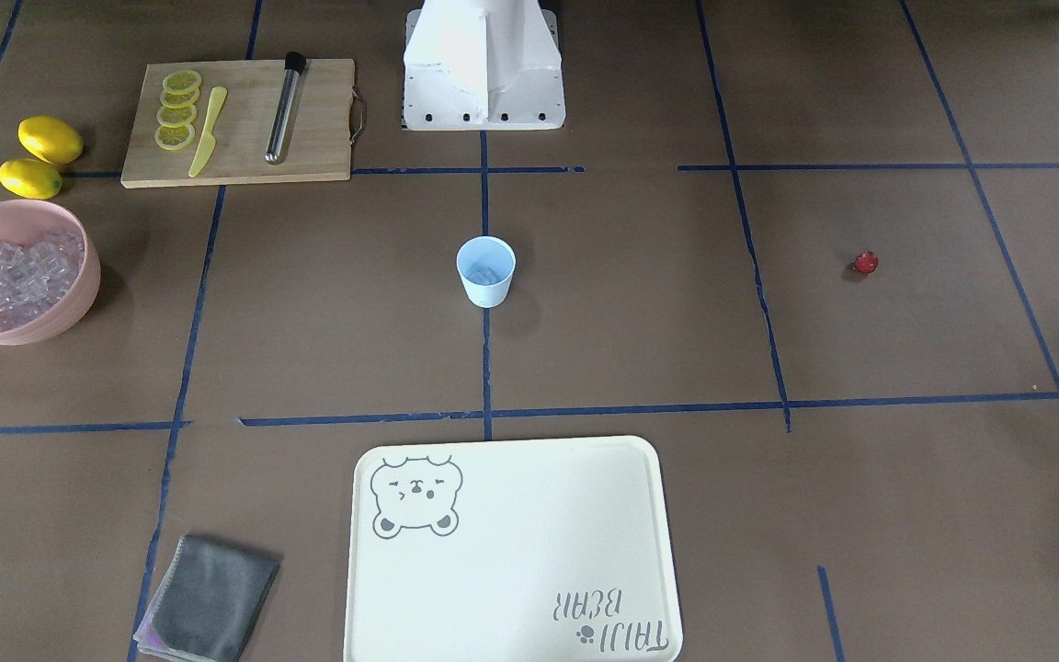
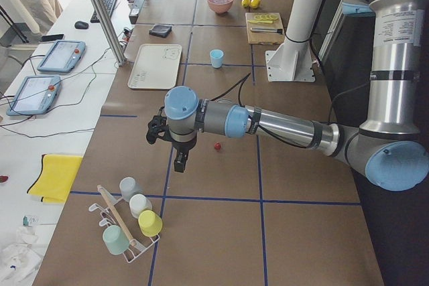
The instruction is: Put ice and strawberries in cup
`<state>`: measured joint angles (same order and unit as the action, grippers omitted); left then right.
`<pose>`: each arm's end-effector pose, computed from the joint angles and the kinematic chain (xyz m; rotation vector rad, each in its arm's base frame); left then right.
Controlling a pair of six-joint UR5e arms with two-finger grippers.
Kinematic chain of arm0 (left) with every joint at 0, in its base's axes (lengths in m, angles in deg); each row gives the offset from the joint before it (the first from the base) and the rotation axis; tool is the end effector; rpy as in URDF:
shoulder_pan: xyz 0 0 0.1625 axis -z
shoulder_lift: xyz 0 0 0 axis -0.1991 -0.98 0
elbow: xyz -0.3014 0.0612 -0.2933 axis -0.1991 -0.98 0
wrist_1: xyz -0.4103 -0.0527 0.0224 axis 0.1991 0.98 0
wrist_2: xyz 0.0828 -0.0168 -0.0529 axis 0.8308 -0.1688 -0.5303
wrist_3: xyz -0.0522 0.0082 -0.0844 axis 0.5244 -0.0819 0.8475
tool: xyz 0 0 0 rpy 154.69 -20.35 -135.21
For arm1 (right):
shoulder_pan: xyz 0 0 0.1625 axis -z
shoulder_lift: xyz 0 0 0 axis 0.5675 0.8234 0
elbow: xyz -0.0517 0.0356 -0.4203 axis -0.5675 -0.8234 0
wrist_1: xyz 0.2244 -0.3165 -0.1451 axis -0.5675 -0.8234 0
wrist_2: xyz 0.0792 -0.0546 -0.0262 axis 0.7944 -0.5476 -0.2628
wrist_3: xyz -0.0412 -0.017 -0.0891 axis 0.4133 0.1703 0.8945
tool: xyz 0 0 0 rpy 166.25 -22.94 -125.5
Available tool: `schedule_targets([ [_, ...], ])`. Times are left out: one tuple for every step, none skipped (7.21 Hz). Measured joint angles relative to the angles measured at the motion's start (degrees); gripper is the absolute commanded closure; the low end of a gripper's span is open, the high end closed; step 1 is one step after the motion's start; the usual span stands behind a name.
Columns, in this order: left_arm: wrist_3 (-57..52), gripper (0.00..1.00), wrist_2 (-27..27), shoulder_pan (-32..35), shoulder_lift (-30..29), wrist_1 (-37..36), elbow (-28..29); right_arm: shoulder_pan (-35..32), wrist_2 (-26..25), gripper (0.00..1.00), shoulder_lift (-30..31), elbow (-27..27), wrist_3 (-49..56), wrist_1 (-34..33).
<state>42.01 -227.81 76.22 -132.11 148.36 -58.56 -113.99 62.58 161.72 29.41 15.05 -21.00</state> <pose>-0.0387 -0.4816 0.5376 0.1392 0.8634 0.0669 -0.0314 -0.5410 0.4639 0.1787 -0.7138 -0.3862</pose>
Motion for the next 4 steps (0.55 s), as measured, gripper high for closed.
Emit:
schedule_targets([
  [4.49, 0.0, 0.28, -2.49, -0.05, -0.01, -2.06, -3.88, 0.1, 0.0, 4.32, -0.29, 6.64, 0.19],
  [7.71, 0.0, 0.68, -5.23, -0.46, 0.01, -3.61, -7.07, 0.33, 0.01, 8.26, -0.8, 11.19, 0.39],
  [9.38, 0.0, 2.02, -8.25, -1.14, 0.07, -5.13, -9.61, 1.04, 0.01, 11.31, -2.09, 13.16, 0.61],
  [10.38, 0.0, 4.27, -11.76, -1.53, 0.12, -6.84, -11.57, 2.32, 0.01, 12.75, -4.64, 13.51, 1.14],
])
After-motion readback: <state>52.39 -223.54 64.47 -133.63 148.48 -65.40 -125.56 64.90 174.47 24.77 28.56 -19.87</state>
